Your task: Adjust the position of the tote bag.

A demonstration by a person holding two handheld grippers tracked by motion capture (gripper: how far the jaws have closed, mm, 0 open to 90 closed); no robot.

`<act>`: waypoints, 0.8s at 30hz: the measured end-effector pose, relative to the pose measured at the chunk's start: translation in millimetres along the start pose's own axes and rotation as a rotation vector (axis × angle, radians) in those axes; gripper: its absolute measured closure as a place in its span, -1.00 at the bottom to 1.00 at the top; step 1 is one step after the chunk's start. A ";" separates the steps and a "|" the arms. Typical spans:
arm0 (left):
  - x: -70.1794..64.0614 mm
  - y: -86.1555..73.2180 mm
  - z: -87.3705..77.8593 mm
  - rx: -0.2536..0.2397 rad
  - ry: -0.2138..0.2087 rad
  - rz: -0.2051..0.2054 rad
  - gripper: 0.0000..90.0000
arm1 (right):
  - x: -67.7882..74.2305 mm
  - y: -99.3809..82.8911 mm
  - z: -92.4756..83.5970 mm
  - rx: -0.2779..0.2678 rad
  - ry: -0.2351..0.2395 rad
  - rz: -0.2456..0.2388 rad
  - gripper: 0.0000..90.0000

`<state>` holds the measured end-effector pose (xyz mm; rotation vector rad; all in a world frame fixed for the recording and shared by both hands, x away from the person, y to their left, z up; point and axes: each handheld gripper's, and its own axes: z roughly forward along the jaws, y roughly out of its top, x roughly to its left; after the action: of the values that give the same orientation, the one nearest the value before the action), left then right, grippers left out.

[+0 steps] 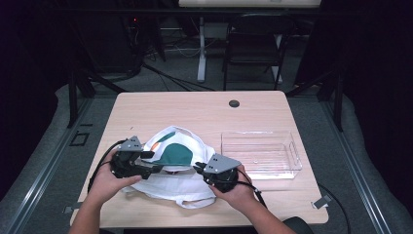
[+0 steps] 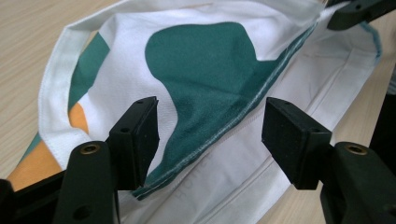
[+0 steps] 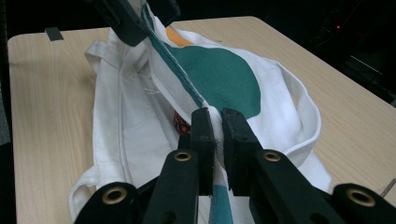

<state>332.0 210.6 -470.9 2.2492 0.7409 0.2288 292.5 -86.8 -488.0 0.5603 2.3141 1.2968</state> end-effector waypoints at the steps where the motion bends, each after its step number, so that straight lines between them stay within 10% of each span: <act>1: -0.9 -1.0 3.3 0.025 0.022 0.018 -0.18 | -0.1 0.3 -0.2 0.000 0.001 -0.001 0.86; 24: -5.0 -2.4 4.4 0.045 -0.001 0.040 0.49 | 1.8 0.9 -0.5 -0.004 -0.006 -0.001 0.86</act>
<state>328.6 206.4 -475.4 2.3089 0.7071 0.2326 290.8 -85.7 -487.3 0.5604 2.3064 1.2971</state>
